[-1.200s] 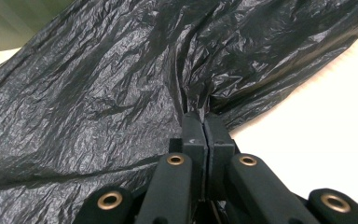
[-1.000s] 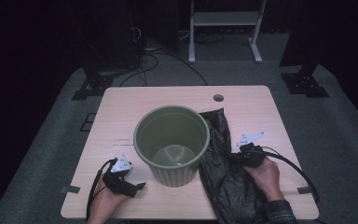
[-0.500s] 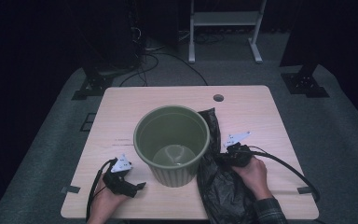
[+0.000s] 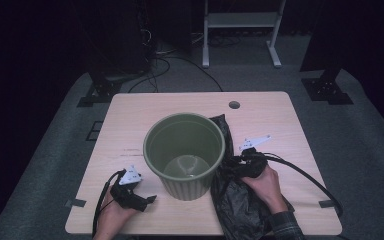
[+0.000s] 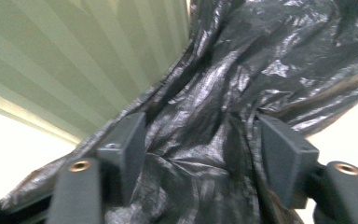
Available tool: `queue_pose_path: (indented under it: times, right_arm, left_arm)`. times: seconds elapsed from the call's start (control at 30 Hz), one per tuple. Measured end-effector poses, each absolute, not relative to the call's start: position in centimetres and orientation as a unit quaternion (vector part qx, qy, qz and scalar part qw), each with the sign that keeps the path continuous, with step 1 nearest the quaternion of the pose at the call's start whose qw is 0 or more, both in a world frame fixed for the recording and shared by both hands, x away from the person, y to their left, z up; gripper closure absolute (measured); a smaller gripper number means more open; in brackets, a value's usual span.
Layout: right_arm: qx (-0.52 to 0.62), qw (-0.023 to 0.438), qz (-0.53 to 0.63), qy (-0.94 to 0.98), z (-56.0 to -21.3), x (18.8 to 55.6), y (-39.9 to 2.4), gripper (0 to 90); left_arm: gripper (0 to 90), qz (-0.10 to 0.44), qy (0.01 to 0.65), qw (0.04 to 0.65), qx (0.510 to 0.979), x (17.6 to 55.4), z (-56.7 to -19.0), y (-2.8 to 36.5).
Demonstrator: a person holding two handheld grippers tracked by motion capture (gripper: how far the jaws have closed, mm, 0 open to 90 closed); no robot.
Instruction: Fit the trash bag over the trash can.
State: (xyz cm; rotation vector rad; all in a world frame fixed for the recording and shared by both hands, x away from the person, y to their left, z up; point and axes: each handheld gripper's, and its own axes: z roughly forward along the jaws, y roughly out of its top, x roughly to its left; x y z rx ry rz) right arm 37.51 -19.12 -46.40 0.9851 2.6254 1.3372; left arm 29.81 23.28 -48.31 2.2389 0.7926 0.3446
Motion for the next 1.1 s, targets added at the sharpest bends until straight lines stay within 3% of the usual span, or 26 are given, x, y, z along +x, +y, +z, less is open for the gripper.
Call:
queue_pose_path:
  times: [0.13, 0.43, 0.63, 0.77, 0.8, 0.9, 1.1]
  right_arm:
    - [0.31, 0.025, 0.42, 0.852, -46.8, 37.4, -18.3, 20.5]
    - [0.296, 0.053, 0.394, 0.868, -47.8, 37.1, -16.2, 19.7]
    - [0.278, 0.09, 0.382, 0.877, -47.7, 36.3, -15.6, 44.4]
    - [0.27, 0.093, 0.378, 0.881, -47.6, 36.1, -15.8, 69.3]
    - [0.266, 0.09, 0.377, 0.883, -47.5, 36.0, -16.0, 80.9]
    - [0.261, 0.085, 0.378, 0.884, -47.6, 36.0, -16.2, 87.0]
    - [0.252, 0.055, 0.383, 0.887, -47.4, 35.8, -16.9, 88.3]
  left_arm:
    - [0.0, 0.134, 0.308, 0.362, 0.869, 29.8, -48.3, 23.3]
    - [0.0, 0.134, 0.308, 0.362, 0.869, 29.8, -48.3, 23.3]
    - [0.0, 0.134, 0.308, 0.362, 0.869, 29.8, -48.3, 23.3]
    - [0.0, 0.134, 0.308, 0.362, 0.869, 29.8, -48.3, 23.3]
    - [0.0, 0.134, 0.308, 0.362, 0.869, 29.8, -48.3, 23.3]
    - [0.0, 0.134, 0.308, 0.362, 0.869, 29.8, -48.3, 23.3]
    - [0.0, 0.134, 0.308, 0.362, 0.869, 29.8, -48.3, 23.3]
